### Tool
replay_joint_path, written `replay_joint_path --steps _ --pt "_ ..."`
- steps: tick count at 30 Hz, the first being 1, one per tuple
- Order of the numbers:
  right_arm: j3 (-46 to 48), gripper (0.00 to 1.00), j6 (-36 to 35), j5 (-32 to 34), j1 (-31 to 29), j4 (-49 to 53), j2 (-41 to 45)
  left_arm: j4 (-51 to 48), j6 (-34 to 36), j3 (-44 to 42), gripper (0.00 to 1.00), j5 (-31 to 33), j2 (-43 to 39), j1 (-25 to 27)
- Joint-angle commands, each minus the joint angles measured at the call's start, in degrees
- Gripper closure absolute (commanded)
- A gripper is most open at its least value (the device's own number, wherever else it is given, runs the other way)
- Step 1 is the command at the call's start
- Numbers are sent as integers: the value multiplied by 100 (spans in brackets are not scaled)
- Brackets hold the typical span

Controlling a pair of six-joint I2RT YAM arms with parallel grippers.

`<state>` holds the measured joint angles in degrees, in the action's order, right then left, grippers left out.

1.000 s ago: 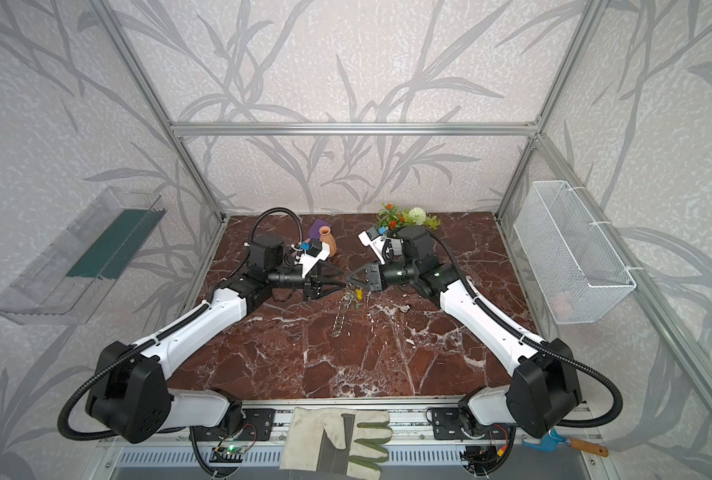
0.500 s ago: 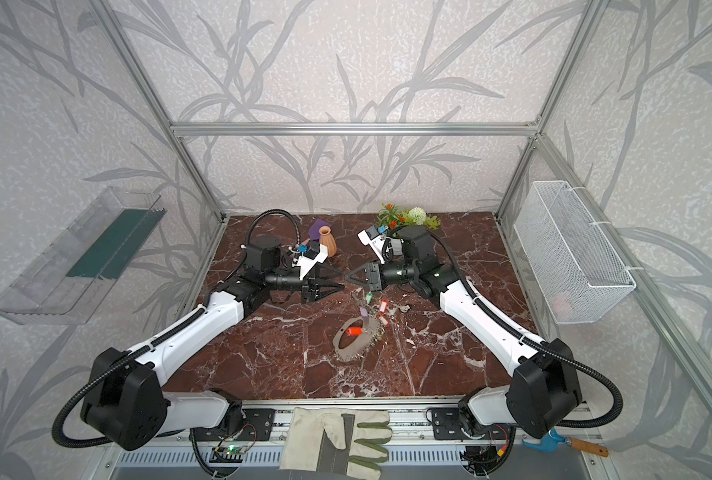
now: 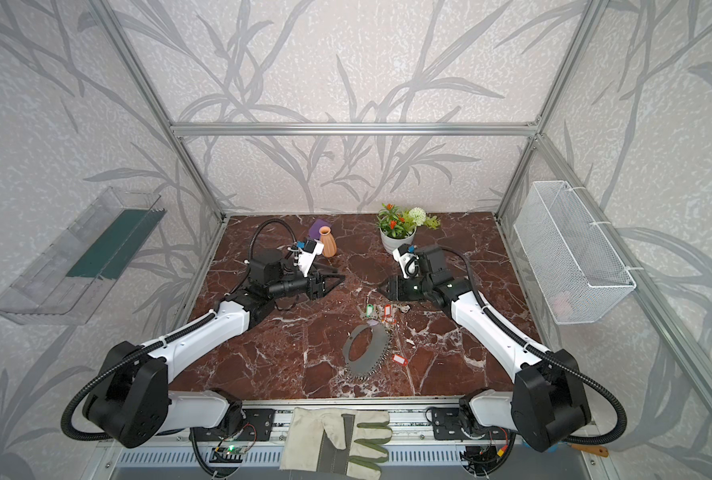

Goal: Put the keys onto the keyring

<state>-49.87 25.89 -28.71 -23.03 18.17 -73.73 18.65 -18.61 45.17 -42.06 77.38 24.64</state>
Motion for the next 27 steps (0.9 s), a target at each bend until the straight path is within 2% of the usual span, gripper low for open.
replay_joint_path --steps 1,3,6,9,11,16,23,27 --pt "755 53 358 628 -26 148 411 -210 -1313 -86 45 369 27 313" --pt "1253 53 636 500 -48 -192 466 -805 -1257 -330 45 805 -105 703" --pt "1759 57 865 535 -184 -589 373 -1902 -964 -433 48 1094 -184 1250" --pt "1977 56 1031 443 -393 -1085 66 -2366 -1111 -609 48 1456 -237 1551" --pt "1964 59 1032 261 -437 -1223 -246 -2731 -1163 -531 52 1685 -23 1619" --pt "2286 60 1400 254 -461 -1858 -409 -3598 -888 -2 52 2820 714 2055" --pt "2462 58 1297 668 -562 -1215 319 -4098 -577 771 45 3673 1768 2683" --pt "2625 47 1352 924 -606 -760 887 -4187 -578 1020 43 4015 2087 2857"
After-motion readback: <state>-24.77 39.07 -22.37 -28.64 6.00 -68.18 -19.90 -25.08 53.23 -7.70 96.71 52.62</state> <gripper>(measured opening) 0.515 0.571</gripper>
